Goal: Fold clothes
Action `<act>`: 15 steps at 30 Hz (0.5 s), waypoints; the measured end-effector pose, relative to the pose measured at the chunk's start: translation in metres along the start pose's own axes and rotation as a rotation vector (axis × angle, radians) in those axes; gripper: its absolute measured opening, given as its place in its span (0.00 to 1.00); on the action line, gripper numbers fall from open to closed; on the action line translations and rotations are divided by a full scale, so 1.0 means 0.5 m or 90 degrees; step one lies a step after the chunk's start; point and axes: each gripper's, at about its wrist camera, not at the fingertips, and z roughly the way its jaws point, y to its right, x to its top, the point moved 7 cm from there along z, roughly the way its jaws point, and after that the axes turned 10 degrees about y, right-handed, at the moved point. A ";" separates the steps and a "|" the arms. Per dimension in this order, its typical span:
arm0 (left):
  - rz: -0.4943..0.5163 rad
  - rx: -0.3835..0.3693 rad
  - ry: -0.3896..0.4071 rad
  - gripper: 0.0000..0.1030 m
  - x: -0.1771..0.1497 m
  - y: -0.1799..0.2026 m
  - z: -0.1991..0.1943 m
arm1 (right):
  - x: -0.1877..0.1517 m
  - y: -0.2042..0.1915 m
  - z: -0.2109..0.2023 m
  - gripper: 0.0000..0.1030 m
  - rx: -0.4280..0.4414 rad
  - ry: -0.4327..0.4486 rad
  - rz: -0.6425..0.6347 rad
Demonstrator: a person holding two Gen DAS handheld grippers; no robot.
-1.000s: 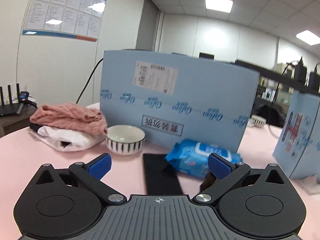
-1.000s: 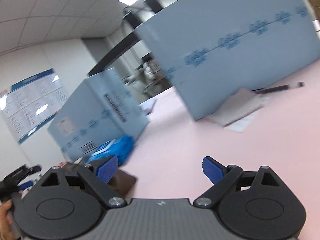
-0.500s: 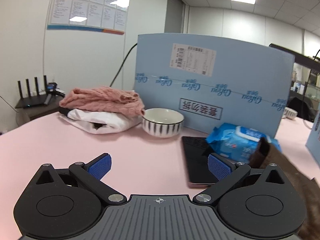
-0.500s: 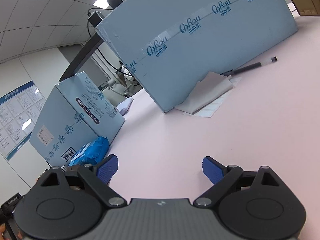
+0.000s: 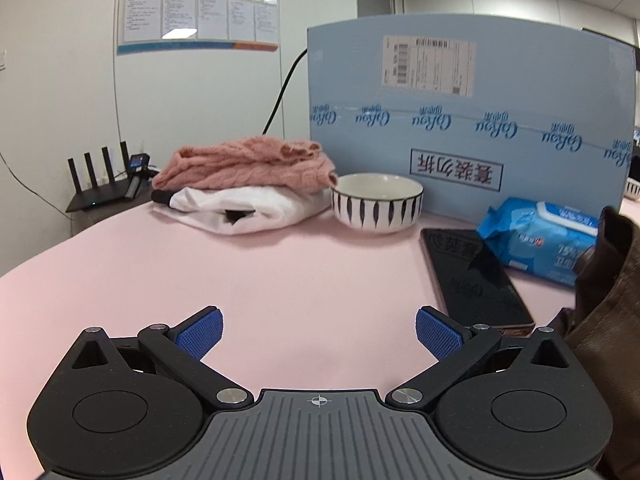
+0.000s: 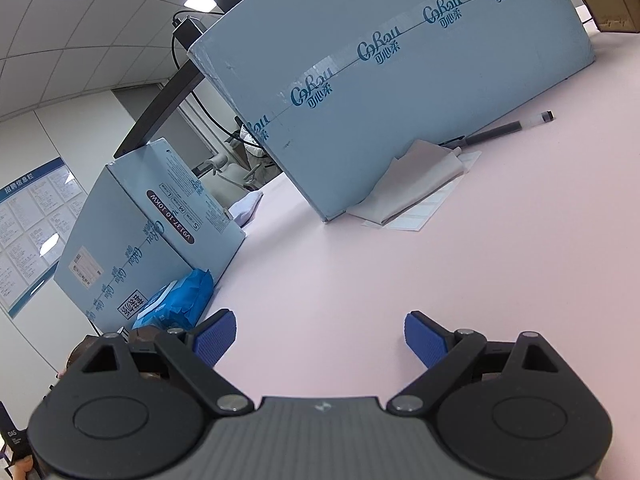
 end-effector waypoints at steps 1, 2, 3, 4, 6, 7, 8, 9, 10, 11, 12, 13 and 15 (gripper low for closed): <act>-0.001 -0.001 -0.005 1.00 -0.002 0.000 0.002 | 0.003 0.002 -0.004 0.91 0.000 -0.001 0.000; -0.004 -0.004 -0.015 1.00 -0.007 -0.001 0.007 | 0.003 0.001 -0.004 0.91 0.000 -0.001 0.000; -0.007 -0.005 -0.026 1.00 -0.011 -0.002 0.012 | 0.002 0.001 -0.003 0.91 0.000 -0.001 0.000; -0.010 -0.006 -0.037 1.00 -0.015 -0.003 0.017 | 0.002 0.001 -0.002 0.91 0.000 -0.001 0.000; -0.014 -0.006 -0.055 1.00 -0.022 -0.005 0.026 | 0.001 -0.001 -0.003 0.91 -0.001 0.001 0.001; -0.015 -0.006 -0.061 1.00 -0.025 -0.006 0.028 | 0.001 -0.001 -0.002 0.91 -0.001 0.000 0.001; -0.015 -0.005 -0.064 1.00 -0.026 -0.006 0.030 | 0.001 -0.001 -0.001 0.91 0.000 0.000 0.001; -0.009 0.002 -0.078 1.00 -0.031 -0.005 0.034 | 0.001 -0.001 -0.001 0.91 0.000 0.000 0.001; -0.001 0.012 -0.088 1.00 -0.035 -0.004 0.037 | 0.000 -0.002 -0.001 0.91 -0.001 0.001 0.001; 0.003 0.016 -0.092 1.00 -0.037 -0.004 0.040 | 0.000 -0.002 -0.001 0.91 0.000 0.001 0.002; 0.016 0.021 -0.093 1.00 -0.038 0.000 0.039 | 0.000 -0.002 -0.001 0.91 0.000 0.001 0.002; 0.028 0.025 -0.094 1.00 -0.040 0.003 0.039 | 0.000 -0.002 0.000 0.91 0.000 0.001 0.002; 0.023 0.024 -0.097 1.00 -0.040 0.001 0.040 | -0.001 -0.002 0.000 0.91 0.000 0.002 0.002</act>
